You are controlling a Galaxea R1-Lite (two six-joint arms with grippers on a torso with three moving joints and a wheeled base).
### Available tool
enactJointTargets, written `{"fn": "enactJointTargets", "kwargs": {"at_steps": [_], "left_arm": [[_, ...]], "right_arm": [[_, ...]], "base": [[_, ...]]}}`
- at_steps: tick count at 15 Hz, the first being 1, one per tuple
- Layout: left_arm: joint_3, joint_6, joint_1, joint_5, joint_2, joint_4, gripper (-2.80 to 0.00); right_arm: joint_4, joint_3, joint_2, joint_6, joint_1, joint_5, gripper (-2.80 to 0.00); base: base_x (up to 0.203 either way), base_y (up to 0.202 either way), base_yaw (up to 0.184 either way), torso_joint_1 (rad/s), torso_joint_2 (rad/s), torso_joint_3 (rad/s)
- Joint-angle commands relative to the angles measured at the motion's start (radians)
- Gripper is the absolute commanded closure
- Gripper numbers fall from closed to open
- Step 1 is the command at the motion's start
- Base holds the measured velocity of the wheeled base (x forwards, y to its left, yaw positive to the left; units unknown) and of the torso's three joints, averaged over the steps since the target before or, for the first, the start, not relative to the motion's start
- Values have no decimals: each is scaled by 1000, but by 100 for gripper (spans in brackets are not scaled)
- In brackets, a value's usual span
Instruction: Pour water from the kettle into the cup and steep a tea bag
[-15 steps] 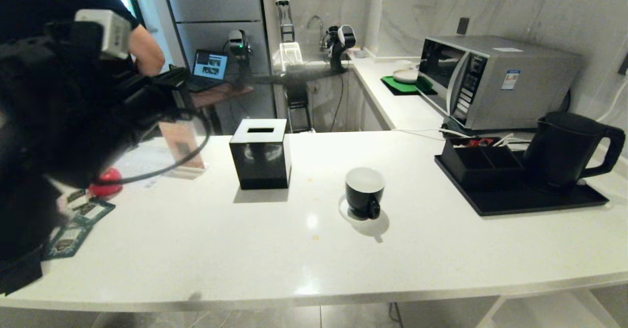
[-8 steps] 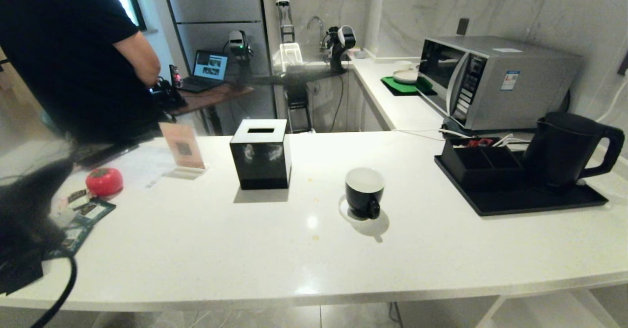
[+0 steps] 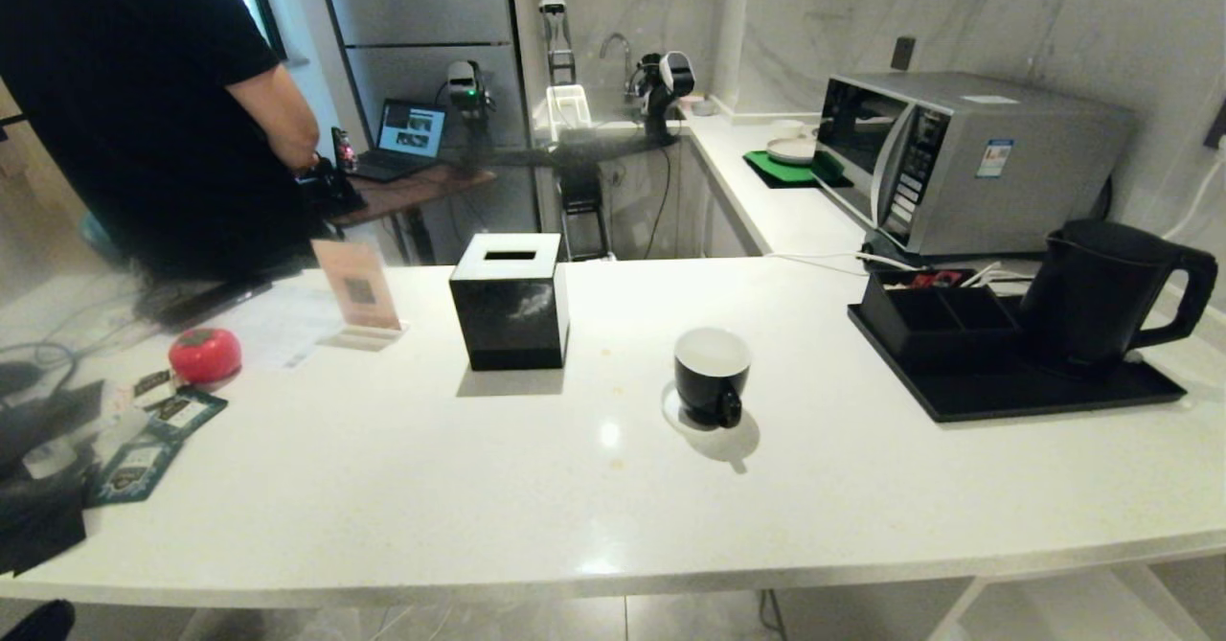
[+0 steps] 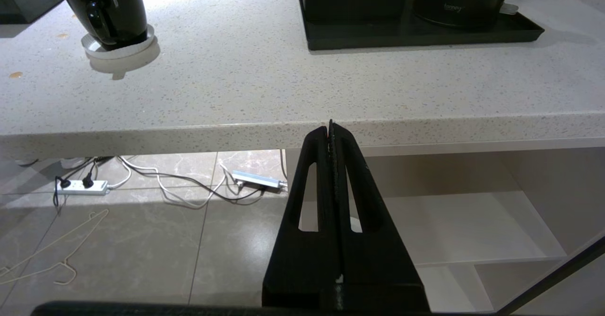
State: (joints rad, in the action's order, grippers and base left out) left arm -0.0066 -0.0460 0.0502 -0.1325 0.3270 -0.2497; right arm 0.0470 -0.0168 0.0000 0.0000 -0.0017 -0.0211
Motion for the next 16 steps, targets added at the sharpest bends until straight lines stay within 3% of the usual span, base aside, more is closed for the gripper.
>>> {"fn": "enactJointTargets", "kwargs": {"at_steps": [1,8,16], "left_arm": [[6,-1,-20,-1,-113,56,0],[7,5,-49,99,-264,223,0],[7,-12,-49,102,-325,245,0]], "right_arm": [[1,0,2,0,0,0,0],[1,0,2,0,0,0,0],[1,0,2,0,0,0,0]], "base": [[0,0,0,0,0,0],[0,0,0,0,0,0],[0,0,0,0,0,0]]}}
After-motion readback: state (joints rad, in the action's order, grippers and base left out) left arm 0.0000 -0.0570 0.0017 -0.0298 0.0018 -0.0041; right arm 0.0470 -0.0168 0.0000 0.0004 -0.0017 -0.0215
